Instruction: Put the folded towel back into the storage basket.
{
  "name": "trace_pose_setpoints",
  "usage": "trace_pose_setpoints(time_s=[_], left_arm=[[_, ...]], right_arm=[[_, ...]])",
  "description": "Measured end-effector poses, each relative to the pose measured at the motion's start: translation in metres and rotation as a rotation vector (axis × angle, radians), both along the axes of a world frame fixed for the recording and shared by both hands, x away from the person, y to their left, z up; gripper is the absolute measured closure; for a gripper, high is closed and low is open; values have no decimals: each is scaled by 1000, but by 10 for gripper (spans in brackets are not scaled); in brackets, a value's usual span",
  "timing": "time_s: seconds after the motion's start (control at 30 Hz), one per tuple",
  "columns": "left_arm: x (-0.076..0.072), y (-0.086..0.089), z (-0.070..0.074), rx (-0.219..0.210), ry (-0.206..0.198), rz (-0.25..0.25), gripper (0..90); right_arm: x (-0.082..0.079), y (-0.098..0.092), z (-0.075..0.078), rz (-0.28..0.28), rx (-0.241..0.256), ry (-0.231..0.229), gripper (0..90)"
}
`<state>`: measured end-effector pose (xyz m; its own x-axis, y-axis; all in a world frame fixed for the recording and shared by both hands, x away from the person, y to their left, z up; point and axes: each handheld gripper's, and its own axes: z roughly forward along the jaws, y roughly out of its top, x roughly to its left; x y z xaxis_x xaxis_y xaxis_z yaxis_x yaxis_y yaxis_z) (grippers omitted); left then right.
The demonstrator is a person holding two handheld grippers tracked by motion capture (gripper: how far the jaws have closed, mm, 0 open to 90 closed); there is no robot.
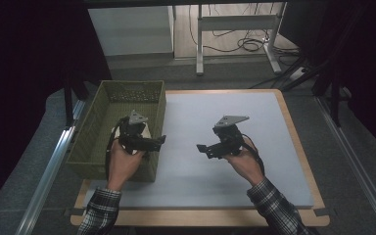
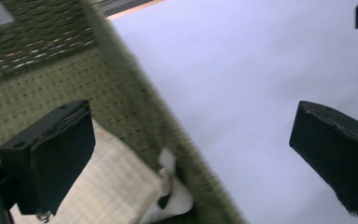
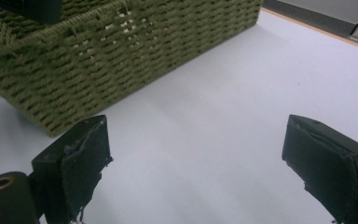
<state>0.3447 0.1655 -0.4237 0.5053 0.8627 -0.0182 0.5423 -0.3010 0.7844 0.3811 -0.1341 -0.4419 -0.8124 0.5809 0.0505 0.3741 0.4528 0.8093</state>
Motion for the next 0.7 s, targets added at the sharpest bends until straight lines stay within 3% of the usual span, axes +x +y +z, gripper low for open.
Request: trace_pose_setpoints(time_s=[0.33, 0.43, 0.53, 0.7], left_arm=[[-12, -42, 0, -35, -16, -76, 1], [-18, -54, -1, 0, -35, -81, 1], [-23, -62, -4, -22, -30, -104, 1], [-27, -76, -14, -23, -19, -132, 0]], right_arm=[[-12, -40, -6, -43, -18, -10, 77], [-16, -52, -8, -61, -16, -14, 77], [-19, -63, -11, -76, -10, -11, 77], [-26, -84, -19, -107, -5, -1, 77]])
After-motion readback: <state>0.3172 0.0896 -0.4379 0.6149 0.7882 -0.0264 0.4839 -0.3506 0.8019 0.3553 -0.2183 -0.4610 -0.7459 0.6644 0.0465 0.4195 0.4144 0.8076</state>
